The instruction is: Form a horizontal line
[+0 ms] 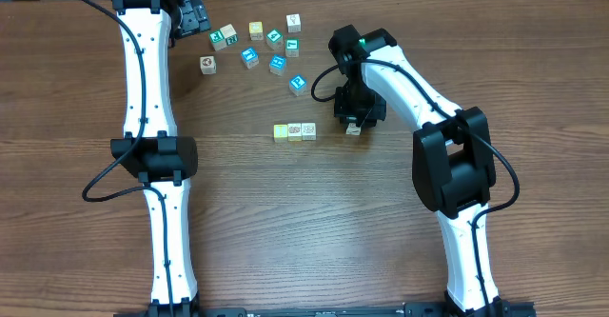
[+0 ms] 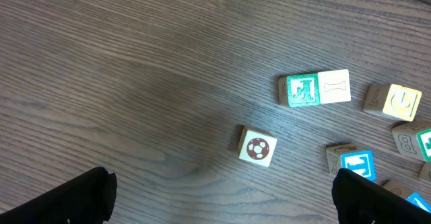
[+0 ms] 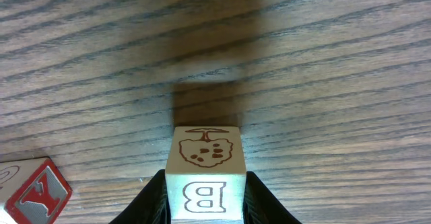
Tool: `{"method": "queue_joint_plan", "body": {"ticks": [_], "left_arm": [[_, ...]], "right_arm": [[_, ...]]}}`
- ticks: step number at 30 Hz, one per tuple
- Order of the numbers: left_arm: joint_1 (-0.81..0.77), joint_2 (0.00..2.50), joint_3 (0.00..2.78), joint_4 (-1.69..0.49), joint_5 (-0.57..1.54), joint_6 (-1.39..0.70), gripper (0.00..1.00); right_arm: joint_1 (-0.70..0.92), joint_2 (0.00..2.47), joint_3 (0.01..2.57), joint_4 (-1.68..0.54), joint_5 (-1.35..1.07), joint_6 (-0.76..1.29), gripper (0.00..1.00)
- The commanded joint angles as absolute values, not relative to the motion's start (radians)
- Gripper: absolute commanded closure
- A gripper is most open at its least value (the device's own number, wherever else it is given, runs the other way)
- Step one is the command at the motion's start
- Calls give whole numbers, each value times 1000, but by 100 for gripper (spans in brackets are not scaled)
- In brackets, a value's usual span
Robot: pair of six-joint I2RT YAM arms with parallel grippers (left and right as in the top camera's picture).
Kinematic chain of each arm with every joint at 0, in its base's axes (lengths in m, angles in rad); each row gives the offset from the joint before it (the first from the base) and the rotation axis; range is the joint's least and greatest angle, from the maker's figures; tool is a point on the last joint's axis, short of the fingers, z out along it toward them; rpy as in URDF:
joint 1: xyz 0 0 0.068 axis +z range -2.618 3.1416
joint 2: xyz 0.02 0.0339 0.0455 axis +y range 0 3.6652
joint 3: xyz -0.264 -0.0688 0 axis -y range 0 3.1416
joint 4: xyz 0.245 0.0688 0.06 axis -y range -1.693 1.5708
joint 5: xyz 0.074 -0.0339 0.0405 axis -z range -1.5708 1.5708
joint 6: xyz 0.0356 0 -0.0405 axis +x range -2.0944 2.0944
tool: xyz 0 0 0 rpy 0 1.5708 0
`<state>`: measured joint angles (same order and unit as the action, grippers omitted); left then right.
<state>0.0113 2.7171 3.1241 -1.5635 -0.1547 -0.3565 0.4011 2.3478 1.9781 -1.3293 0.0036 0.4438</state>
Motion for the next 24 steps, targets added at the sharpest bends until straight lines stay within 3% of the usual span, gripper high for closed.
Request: {"method": "queue_joint_plan", "body": {"ticks": [1, 6, 24], "left_arm": [[13, 2687, 3142, -1562, -164, -344, 0], [13, 2687, 3142, -1562, -164, -344, 0], [13, 2687, 3142, -1562, -164, -344, 0]], "right_arm": [[406, 2334, 1972, -1324, -5, 445, 76], [409, 2334, 1990, -1325, -62, 445, 80], [426, 2334, 1990, -1310, -111, 437, 73]]}}
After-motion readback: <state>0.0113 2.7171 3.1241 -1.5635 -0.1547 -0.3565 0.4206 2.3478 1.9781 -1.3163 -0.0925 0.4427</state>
